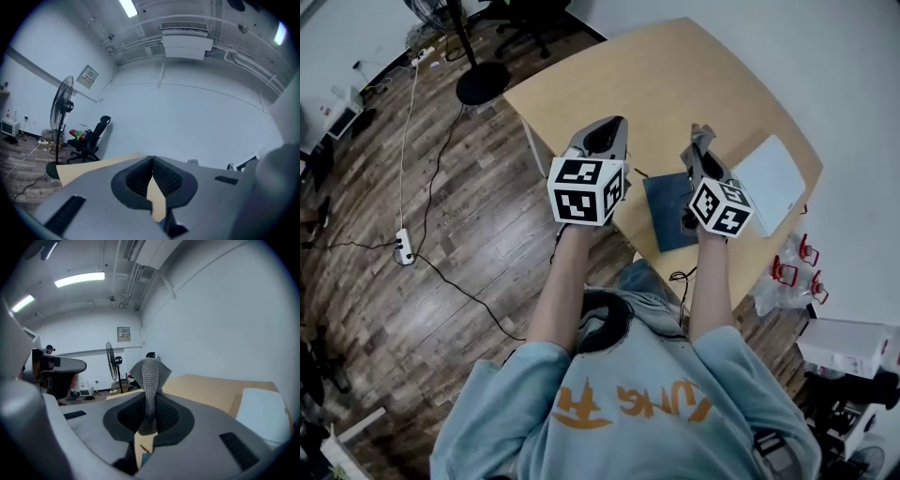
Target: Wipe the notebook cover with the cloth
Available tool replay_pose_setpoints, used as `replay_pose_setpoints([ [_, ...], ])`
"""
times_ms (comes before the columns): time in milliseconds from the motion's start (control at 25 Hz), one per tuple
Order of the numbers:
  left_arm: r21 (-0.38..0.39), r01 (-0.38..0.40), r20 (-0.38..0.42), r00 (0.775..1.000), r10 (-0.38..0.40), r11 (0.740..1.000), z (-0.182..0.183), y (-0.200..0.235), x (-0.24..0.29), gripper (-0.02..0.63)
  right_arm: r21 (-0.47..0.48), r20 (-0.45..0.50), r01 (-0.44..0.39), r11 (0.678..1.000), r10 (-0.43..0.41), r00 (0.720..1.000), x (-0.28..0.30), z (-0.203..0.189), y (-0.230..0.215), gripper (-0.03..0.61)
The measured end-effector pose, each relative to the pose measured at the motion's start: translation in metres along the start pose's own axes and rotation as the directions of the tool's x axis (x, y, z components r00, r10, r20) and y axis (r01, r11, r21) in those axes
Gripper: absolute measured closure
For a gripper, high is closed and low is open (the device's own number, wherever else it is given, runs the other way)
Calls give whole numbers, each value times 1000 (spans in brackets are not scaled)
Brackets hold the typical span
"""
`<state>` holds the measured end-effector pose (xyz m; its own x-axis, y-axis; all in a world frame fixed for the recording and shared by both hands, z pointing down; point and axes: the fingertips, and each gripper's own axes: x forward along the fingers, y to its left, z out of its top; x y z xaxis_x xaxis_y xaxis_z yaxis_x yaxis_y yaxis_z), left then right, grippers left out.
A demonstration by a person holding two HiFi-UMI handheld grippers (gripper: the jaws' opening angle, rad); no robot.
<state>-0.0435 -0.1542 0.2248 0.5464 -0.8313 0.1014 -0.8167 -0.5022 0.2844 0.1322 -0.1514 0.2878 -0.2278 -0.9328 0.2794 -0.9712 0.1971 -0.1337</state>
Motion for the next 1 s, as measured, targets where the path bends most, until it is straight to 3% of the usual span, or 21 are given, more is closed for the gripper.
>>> replay_pose_setpoints([
  [200, 74, -74, 67, 995, 69, 995, 31, 24, -12, 597, -128, 78, -41, 991, 51, 996, 18, 52, 43, 549],
  [480, 203, -170, 186, 974, 132, 964, 89, 42, -34, 595, -165, 188, -108, 980, 139, 972, 16, 101, 92, 549],
  [720, 211, -226, 237, 956, 174, 951, 101, 62, -52, 595, -180, 218, -149, 972, 187, 958, 26, 114, 118, 549],
  [1000, 196, -278, 234, 945, 230, 940, 101, 87, -69, 597, -212, 218, -183, 960, 229, 949, 33, 116, 145, 551],
])
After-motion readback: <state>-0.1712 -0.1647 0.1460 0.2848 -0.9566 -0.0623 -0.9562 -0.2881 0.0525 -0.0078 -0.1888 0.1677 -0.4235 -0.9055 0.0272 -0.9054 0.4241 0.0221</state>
